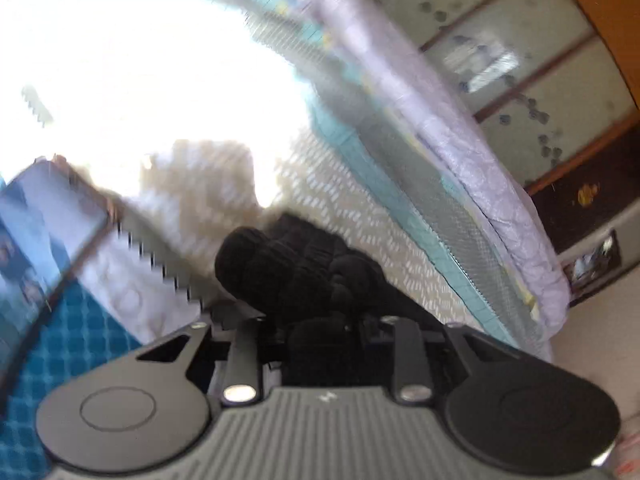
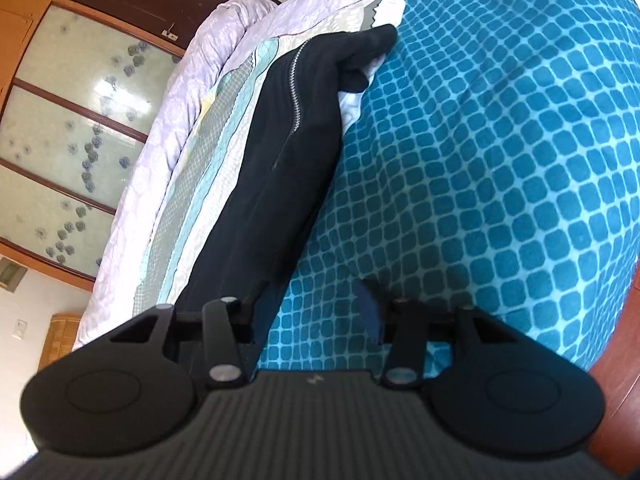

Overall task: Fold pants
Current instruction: 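Lay the pants flat on the bed with both grippers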

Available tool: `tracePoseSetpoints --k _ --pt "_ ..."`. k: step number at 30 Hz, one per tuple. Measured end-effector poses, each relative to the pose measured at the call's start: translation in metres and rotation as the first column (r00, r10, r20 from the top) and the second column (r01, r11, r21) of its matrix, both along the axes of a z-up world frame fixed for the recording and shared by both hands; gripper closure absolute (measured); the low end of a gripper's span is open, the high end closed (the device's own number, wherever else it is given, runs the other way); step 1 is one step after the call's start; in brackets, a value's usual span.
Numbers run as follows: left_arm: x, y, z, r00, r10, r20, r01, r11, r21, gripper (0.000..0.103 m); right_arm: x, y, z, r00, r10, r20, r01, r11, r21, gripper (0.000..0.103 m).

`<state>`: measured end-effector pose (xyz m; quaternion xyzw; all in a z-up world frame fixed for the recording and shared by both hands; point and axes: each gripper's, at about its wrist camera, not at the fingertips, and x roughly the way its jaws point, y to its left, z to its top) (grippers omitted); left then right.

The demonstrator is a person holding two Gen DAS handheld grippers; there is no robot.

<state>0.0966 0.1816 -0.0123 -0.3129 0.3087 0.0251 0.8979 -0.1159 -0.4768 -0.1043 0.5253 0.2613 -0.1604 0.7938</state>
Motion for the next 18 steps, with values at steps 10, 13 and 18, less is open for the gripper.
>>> tracePoseSetpoints --k 10,13,18 --pt "-0.017 -0.006 -0.027 0.983 0.030 -0.183 -0.012 0.995 0.099 0.053 0.002 0.001 -0.006 1.000 -0.001 0.012 0.001 1.000 0.006 0.054" --pt "-0.039 -0.001 -0.004 0.984 0.077 -0.163 -0.051 0.986 0.159 0.044 -0.004 -0.008 -0.004 0.998 -0.009 0.055 0.007 1.000 0.026 0.053" --pt "-0.072 0.008 0.043 0.981 0.185 -0.052 -0.170 0.964 0.205 0.047 -0.007 -0.040 0.003 0.991 -0.049 0.122 0.051 0.999 -0.007 0.053"
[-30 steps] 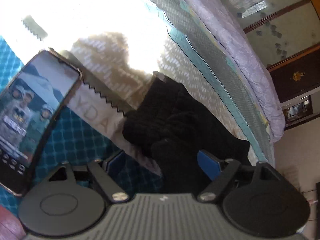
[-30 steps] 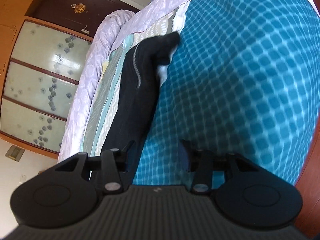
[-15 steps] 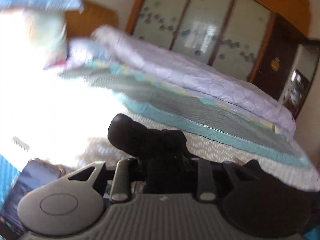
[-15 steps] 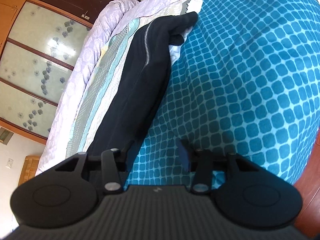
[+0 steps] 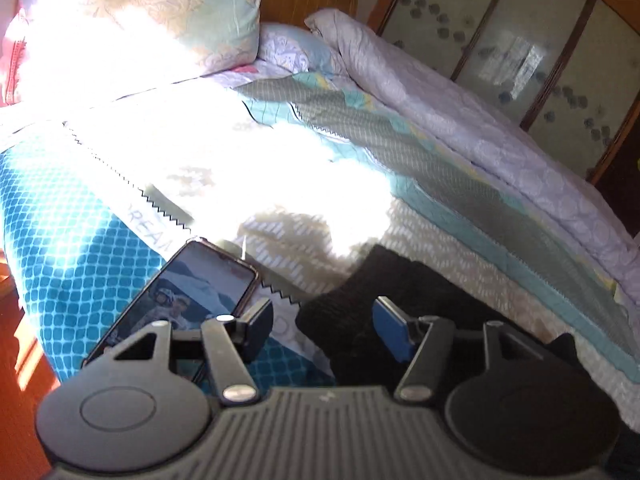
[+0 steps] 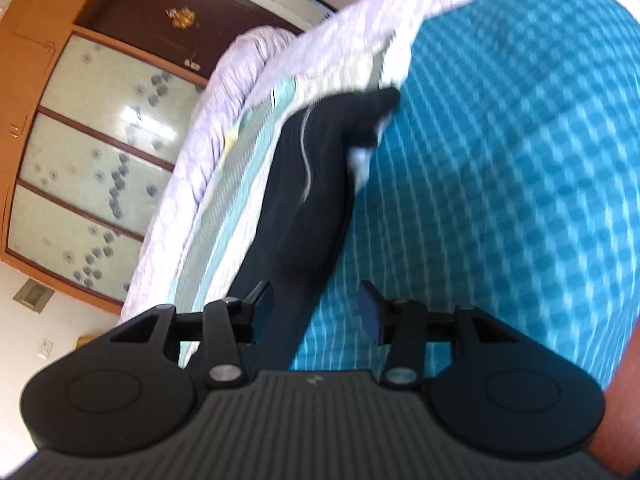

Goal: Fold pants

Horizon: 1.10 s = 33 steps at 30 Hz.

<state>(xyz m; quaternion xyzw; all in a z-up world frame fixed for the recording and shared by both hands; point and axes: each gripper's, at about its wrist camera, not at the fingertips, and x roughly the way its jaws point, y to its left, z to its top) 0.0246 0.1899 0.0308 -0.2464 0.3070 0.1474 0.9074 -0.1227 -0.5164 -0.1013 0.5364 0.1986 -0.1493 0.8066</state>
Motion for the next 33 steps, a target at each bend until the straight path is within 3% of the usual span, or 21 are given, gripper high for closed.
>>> tracePoseSetpoints --k 3,6,10,14,17,20,23,26,27,29,30,33 --pt "0.011 -0.020 0.017 0.998 -0.057 0.029 0.056 0.998 0.013 0.047 0.009 -0.018 0.001 1.000 -0.022 0.009 0.023 0.999 -0.030 0.050" --pt "0.036 -0.053 0.016 0.990 -0.140 0.002 0.140 0.990 0.011 0.047 0.025 -0.037 -0.008 0.999 -0.040 0.019 0.041 0.999 -0.029 0.046" --pt "0.067 -0.096 -0.013 0.967 -0.244 -0.071 0.245 0.970 0.011 0.047 0.049 -0.065 -0.023 0.997 -0.051 0.059 0.051 0.999 0.006 0.045" --pt "0.089 -0.110 -0.052 0.947 -0.258 -0.191 0.256 0.966 -0.033 0.047 0.068 -0.091 -0.032 0.986 -0.115 0.118 0.109 0.992 0.059 0.046" --pt "0.091 -0.114 -0.067 0.941 -0.254 -0.222 0.263 0.965 0.011 0.047 0.083 -0.101 -0.035 0.985 -0.144 0.093 0.138 0.988 0.065 0.055" --pt "0.086 -0.114 -0.066 0.937 -0.265 -0.228 0.278 0.960 0.026 0.047 0.095 -0.105 -0.027 0.991 -0.107 0.083 0.103 0.993 0.055 0.081" --pt "0.080 -0.105 -0.057 0.942 -0.268 -0.202 0.268 0.963 -0.029 0.048 0.100 -0.097 -0.002 0.991 -0.064 0.121 0.064 0.998 -0.001 0.083" --pt "0.070 -0.097 -0.043 0.949 -0.277 -0.152 0.268 0.960 -0.075 0.048 0.106 -0.062 0.042 0.986 0.055 0.158 -0.026 0.984 -0.176 0.083" --pt "0.067 -0.096 -0.037 0.950 -0.283 -0.133 0.273 0.958 -0.086 0.048 0.109 -0.045 0.057 0.983 0.108 0.149 -0.067 0.964 -0.258 0.083" --pt "0.057 -0.095 -0.027 0.947 -0.306 -0.093 0.297 0.949 -0.103 0.047 0.115 -0.002 0.085 0.969 0.228 0.098 -0.162 0.881 -0.444 0.083" --pt "0.051 -0.095 -0.022 0.945 -0.319 -0.076 0.311 0.944 -0.109 0.047 0.119 0.024 0.095 0.956 0.288 0.052 -0.216 0.814 -0.540 0.083" --pt "0.036 -0.094 -0.014 0.936 -0.350 -0.040 0.342 0.931 -0.126 0.046 0.130 0.110 0.099 0.879 0.441 -0.180 -0.414 0.519 -0.748 0.080"
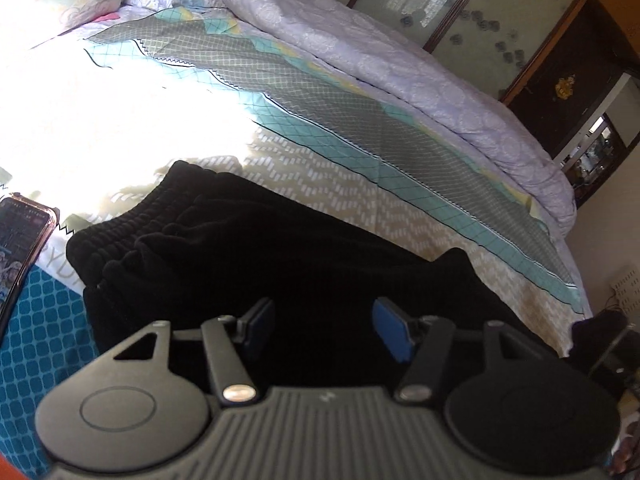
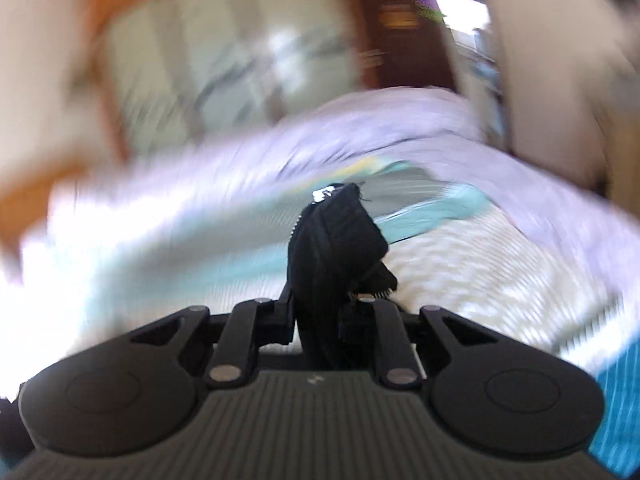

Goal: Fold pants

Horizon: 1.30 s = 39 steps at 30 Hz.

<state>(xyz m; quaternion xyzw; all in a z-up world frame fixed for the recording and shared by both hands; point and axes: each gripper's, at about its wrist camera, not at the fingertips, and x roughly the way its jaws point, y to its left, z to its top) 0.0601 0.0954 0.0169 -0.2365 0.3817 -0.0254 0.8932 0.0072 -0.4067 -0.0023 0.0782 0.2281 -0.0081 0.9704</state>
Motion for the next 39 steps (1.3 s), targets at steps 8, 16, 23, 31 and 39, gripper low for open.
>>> tracePoseSetpoints --k 8,16,23,31,39 --pt "-0.029 0.022 -0.005 1.000 -0.009 -0.017 0.009 0.999 -0.038 0.044 -0.026 0.141 -0.075 0.922 0.238 -0.304 -0.380 0.702 -0.602 0.041" --pt "-0.050 0.050 -0.021 0.998 0.026 -0.053 -0.029 0.998 -0.063 0.044 -0.033 0.111 -0.013 0.945 0.258 -0.202 -0.306 0.914 -0.267 0.045" --pt "-0.071 0.062 -0.034 0.993 0.064 -0.096 -0.072 0.994 -0.085 0.044 0.026 0.104 -0.067 0.942 0.034 -0.333 -0.062 0.996 -0.072 0.064" --pt "-0.077 0.055 -0.052 0.992 0.024 -0.120 -0.037 0.993 -0.112 0.044 -0.042 0.133 -0.021 0.963 0.095 -0.253 -0.079 0.994 0.075 0.063" --pt "-0.081 0.059 -0.058 0.994 0.019 -0.106 -0.036 0.988 -0.153 0.043 -0.061 0.192 -0.039 0.883 0.305 -0.356 -0.227 0.943 0.245 0.063"
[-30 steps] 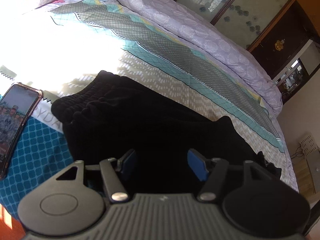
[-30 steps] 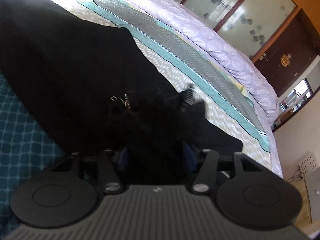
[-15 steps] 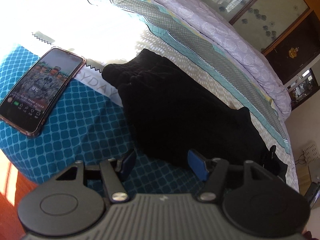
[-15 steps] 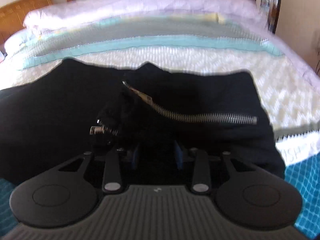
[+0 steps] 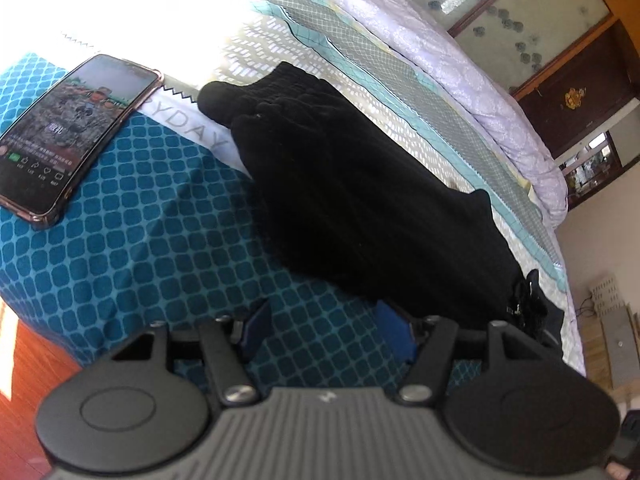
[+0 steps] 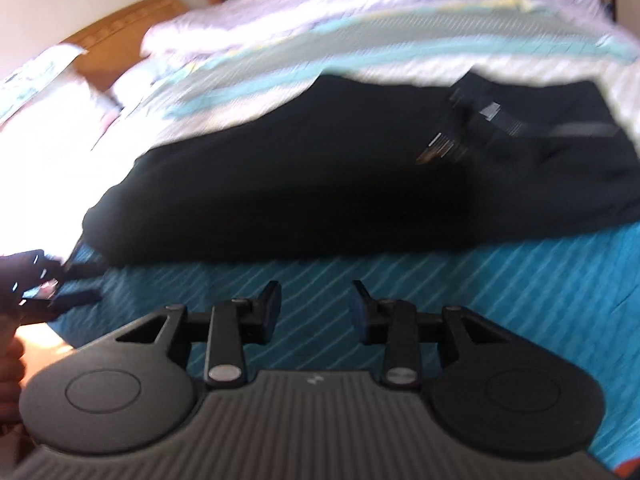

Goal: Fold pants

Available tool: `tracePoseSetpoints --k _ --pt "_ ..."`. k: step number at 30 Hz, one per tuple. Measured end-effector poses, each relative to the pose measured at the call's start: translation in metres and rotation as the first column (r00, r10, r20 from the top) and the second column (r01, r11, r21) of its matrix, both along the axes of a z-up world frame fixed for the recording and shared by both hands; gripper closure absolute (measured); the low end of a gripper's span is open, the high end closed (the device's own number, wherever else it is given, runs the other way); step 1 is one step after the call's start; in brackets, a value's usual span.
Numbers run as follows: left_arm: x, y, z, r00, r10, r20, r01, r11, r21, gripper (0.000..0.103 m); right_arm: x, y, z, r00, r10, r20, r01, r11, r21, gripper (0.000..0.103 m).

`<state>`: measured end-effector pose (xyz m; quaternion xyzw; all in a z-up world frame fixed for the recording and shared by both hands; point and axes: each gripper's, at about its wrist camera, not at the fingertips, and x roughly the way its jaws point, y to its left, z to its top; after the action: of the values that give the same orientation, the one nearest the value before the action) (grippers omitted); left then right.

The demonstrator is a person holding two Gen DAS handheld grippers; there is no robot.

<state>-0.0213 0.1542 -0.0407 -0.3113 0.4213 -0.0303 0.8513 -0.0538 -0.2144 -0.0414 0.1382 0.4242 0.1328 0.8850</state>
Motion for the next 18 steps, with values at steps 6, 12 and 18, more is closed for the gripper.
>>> tracePoseSetpoints --k 6,12,18 --pt "0.003 0.021 -0.005 0.998 0.062 0.003 -0.062 0.997 -0.048 0.043 -0.009 0.034 -0.005 1.000 0.023 -0.012 -0.023 1.000 -0.008 0.049" --pt "0.032 0.050 -0.009 0.984 0.178 -0.001 -0.176 0.973 -0.149 0.025 -0.008 0.041 -0.003 0.999 0.032 -0.009 -0.032 0.999 -0.029 0.054" --pt "0.082 0.063 -0.025 0.973 0.231 -0.028 -0.230 0.939 -0.257 0.031 0.009 0.051 0.016 0.995 0.081 0.051 -0.081 0.997 0.015 0.088"
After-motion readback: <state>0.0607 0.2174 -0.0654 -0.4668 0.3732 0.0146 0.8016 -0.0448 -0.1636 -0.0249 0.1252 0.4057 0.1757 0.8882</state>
